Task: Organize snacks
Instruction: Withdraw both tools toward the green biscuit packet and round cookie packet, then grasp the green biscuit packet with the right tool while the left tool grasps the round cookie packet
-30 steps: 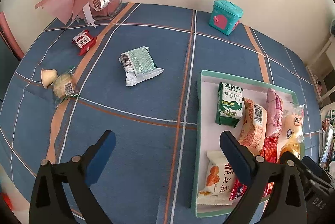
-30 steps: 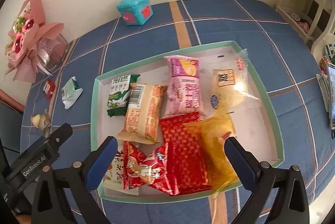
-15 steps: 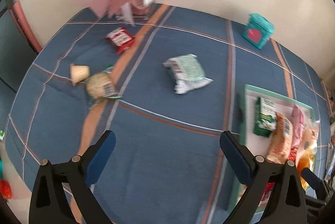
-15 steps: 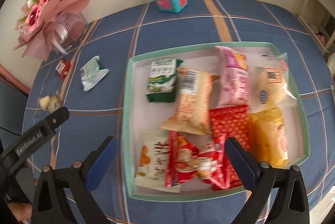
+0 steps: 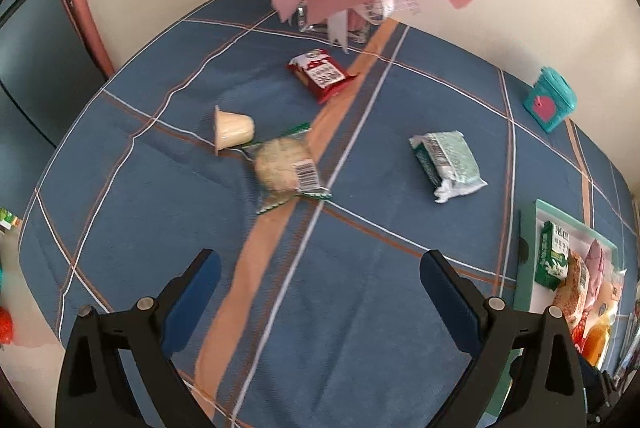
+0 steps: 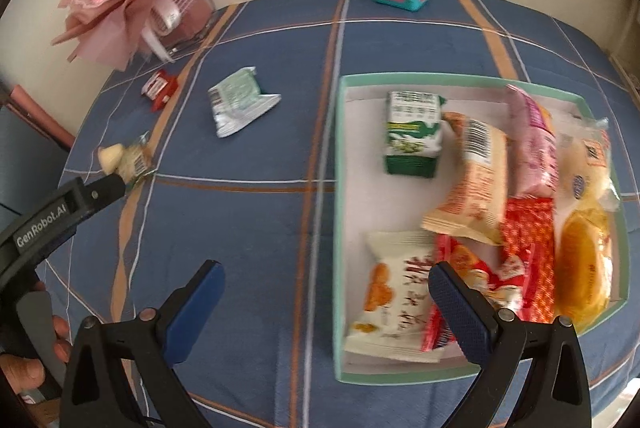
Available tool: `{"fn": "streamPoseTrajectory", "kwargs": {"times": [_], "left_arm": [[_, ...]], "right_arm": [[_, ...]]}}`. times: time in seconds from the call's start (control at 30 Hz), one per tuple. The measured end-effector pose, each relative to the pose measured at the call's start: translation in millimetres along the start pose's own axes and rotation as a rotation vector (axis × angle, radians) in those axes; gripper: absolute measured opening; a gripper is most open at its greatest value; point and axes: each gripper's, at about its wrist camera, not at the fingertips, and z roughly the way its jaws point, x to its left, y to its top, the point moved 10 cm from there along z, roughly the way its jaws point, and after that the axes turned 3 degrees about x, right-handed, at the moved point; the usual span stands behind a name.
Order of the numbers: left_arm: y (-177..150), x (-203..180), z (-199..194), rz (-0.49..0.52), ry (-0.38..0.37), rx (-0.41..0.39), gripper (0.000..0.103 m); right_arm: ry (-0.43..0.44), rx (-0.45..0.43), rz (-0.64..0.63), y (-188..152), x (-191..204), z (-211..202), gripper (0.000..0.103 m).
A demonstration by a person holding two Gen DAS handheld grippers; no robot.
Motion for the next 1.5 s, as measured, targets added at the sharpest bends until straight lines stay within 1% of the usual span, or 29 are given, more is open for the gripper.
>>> {"fn": "streamPoseTrajectory", "kwargs": {"times": [0.3, 0.4, 0.53, 0.67, 0.8, 0.9, 1.03, 1.1, 1.2, 1.23, 1.3, 1.33, 1.4, 1.43, 1.47, 1.5], "left_arm": [[16.5, 20.1, 7.1, -0.034, -0.049, -0.006, 0.1], [21.5, 24.3, 15.3, -0.044, -0.071, 0.012, 0.1], [28.8, 28.7, 26.2, -0.057, -0.097, 0.032, 0.1], [42.3, 30.8, 33.4, -0.07, -0.123, 0.025, 0.1], [51.5, 32.7, 47.5, -0.077, -0.117, 0.03, 0.1], [57.5, 32.9, 60.7, -0.087, -0.135, 0.039, 0.099], [62.0, 34.7, 77.3, -0.092, -0.127, 0.053, 0.097], [62.5, 34.1, 84.5, -0.098, -0.131, 0.066, 0.088], [63.2, 31.2, 93.6, -0.091, -0.13, 0.077, 0.087], [63.3, 30.9, 96.3, -0.092, -0.125, 0.08, 0.086], [63.4, 29.8, 101.5, -0.092, -0.117, 0.087, 0.079], [64.0, 28.9, 103.5, -0.085, -0.105, 0.087, 0.079], [65.3, 27.4, 104.5, -0.071, -0.092, 0.082, 0.079], [66.0, 26.1, 105.4, -0.067, -0.085, 0.08, 0.079], [67.0, 24.8, 107.0, -0.063, -0.077, 0.079, 0.075], [68.2, 23.4, 108.2, -0.059, -0.06, 0.077, 0.07]], "right_arm": [[0.017, -0.016, -0.089, 9.9, 34.6, 5.9, 0.103], [0.043, -0.027, -0.12, 18.6, 49.1, 7.0, 0.103], [0.08, -0.022, -0.135, 27.8, 62.6, 14.9, 0.103], [0.099, -0.001, -0.124, 43.1, 66.5, 26.1, 0.103], [0.103, -0.006, -0.131, 69.7, 70.0, 36.2, 0.103], [0.092, 0.013, -0.125, 92.4, 73.5, 54.1, 0.103], [0.052, 0.029, -0.157, 111.7, 80.8, 74.1, 0.103], [0.036, 0.034, -0.168, 119.4, 83.6, 85.7, 0.103], [-0.001, 0.046, -0.184, 127.0, 84.2, 102.9, 0.102], [-0.008, 0.048, -0.188, 128.2, 84.8, 106.1, 0.101], [-0.023, 0.047, -0.2, 132.1, 85.6, 113.3, 0.096], [-0.033, 0.046, -0.205, 134.0, 85.4, 116.9, 0.092], [-0.042, 0.048, -0.209, 136.2, 85.1, 121.8, 0.088], [-0.043, 0.049, -0.21, 136.9, 84.3, 123.5, 0.084], [-0.047, 0.049, -0.213, 137.8, 84.1, 125.1, 0.08], [-0.054, 0.047, -0.221, 138.9, 83.8, 126.1, 0.078]]}}
